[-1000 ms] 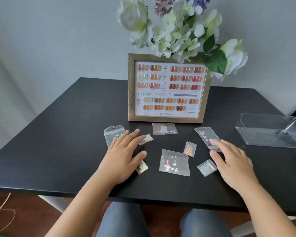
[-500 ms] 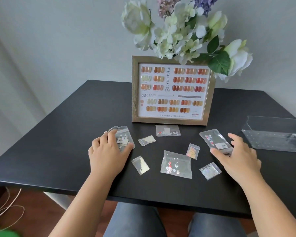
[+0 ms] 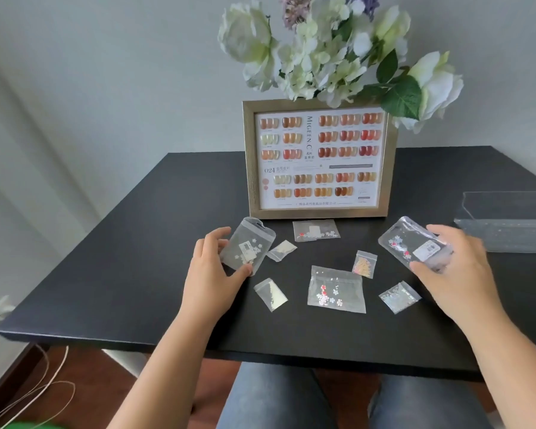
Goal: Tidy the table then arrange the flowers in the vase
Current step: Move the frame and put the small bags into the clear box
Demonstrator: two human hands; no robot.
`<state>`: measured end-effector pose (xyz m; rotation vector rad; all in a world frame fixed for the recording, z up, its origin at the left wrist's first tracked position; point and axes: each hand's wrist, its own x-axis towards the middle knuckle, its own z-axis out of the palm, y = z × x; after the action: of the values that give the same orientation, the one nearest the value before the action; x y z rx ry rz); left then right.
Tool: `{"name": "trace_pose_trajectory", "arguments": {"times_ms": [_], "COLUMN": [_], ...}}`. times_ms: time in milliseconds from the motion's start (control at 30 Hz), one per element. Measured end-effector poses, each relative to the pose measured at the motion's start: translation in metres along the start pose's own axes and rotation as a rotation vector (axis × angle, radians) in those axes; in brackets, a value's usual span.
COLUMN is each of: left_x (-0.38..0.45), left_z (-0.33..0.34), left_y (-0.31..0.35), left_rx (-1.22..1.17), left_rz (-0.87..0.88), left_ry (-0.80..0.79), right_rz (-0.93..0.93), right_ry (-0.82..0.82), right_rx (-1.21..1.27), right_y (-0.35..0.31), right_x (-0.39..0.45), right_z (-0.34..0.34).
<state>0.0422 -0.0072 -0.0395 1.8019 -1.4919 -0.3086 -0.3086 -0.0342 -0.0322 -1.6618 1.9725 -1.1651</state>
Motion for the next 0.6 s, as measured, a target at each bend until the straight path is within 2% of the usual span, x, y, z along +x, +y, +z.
{"name": "trace_pose_trajectory", "arguments": {"times_ms": [167, 400, 600], "left_x": [-0.0033, -0.0037, -0.0072], "left_z": [0.0013, 0.0002, 0.0004], "left_y": [0.0033, 0.0069, 0.0090], "left_rx": [-0.101, -0.186, -0.250], "left_rz": [0.101, 0.137, 0.241], "left_ry": [0.082, 0.135, 0.165], "right_rz": [-0.007, 0.037, 0.051], "right_ry": [0.066, 0.100, 0.123], "right_rx": [0.089, 0.189, 0.279], "right_y": [0.0049, 0.0055, 0.0081], "right_x": [0.0029, 0.0016, 0.0025], "right_z": [-0.0015, -0.0016, -0.0028]}}
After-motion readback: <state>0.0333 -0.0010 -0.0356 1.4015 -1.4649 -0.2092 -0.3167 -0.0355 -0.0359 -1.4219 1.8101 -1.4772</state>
